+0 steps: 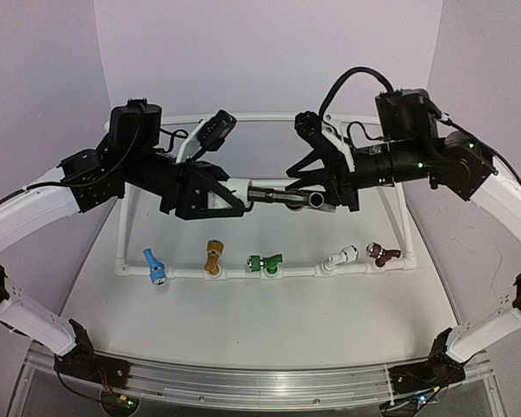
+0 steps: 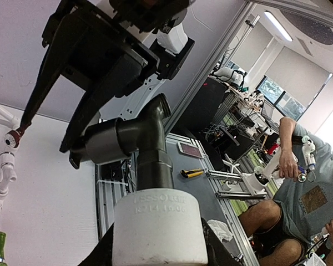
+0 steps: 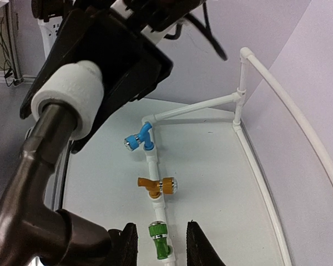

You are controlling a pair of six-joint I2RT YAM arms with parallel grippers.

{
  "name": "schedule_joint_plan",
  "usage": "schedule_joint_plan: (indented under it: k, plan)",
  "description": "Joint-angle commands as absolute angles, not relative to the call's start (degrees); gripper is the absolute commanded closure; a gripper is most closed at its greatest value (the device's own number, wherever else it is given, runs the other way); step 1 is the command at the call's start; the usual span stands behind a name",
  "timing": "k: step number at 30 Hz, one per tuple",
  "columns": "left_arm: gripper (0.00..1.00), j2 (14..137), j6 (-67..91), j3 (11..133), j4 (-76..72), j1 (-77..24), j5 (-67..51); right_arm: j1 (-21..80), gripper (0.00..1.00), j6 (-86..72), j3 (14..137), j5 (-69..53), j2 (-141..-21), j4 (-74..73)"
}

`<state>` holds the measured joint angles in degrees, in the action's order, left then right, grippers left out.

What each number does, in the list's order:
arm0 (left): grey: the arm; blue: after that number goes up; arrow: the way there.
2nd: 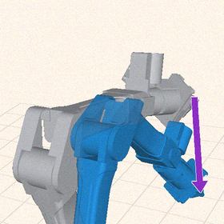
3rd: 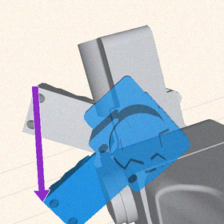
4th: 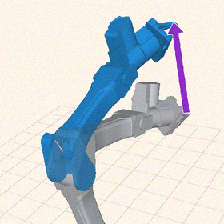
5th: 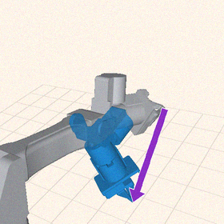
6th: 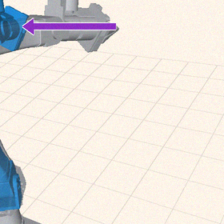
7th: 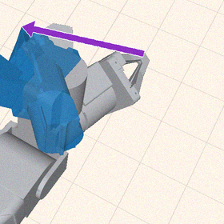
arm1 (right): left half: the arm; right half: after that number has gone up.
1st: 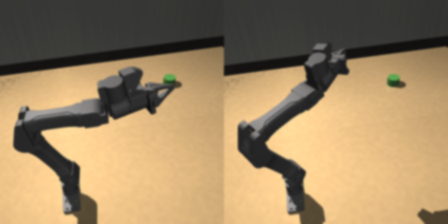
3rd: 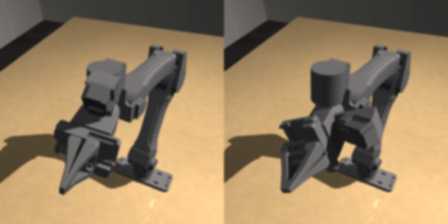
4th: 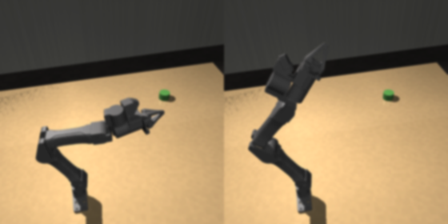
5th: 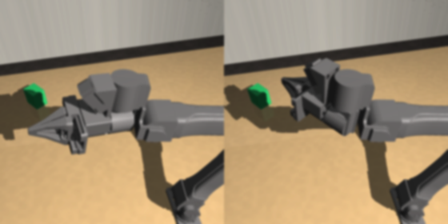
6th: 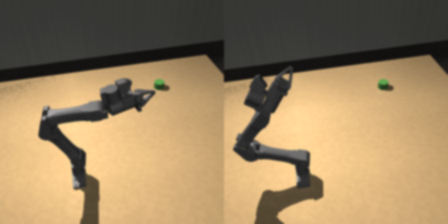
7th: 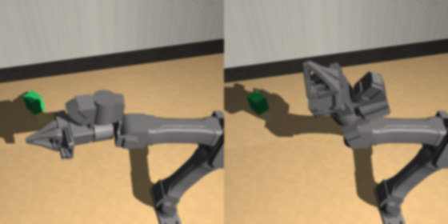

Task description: Install the water faucets

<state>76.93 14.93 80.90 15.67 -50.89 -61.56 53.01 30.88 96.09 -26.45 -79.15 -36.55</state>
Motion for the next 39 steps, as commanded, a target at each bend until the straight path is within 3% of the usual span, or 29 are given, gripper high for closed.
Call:
schedule_joint_plan:
  k: [1, 6, 11, 17, 24, 34, 39]
  plan:
    - [1.00, 75.08, 15.20, 83.67, 8.82, -50.82, -62.10, 53.01, 0.71, 32.74, 94.99, -32.11, -77.37, -38.45]
    - [1.00, 74.72, 15.08, 83.30, 7.65, -50.76, -58.77, 53.61, 0.66, 32.35, 95.04, -35.66, -76.23, -38.51]
    - [1.00, 74.57, 16.62, 82.62, 5.24, -50.37, -57.06, 56.35, 0.47, 32.83, 93.23, -35.35, -73.71, -36.58]
    - [1.00, 74.55, 18.36, 81.87, 2.60, -50.09, -55.64, 59.14, 0.40, 32.03, 91.98, -33.83, -71.92, -32.88]
    - [1.00, 74.03, 23.17, 81.16, -1.91, -49.45, -56.63, 59.46, 0.18, 34.01, 88.10, -22.72, -69.31, -29.17]
    - [1.00, 74.06, 30.94, 80.68, -7.89, -48.17, -55.40, 59.48, 0.03, 36.19, 77.77, -9.99, -62.95, -16.87]
    - [1.00, 74.14, 34.71, 80.33, -10.84, -47.95, -52.91, 59.44, 0.02, 38.71, 74.71, -10.17, -61.24, -11.97]
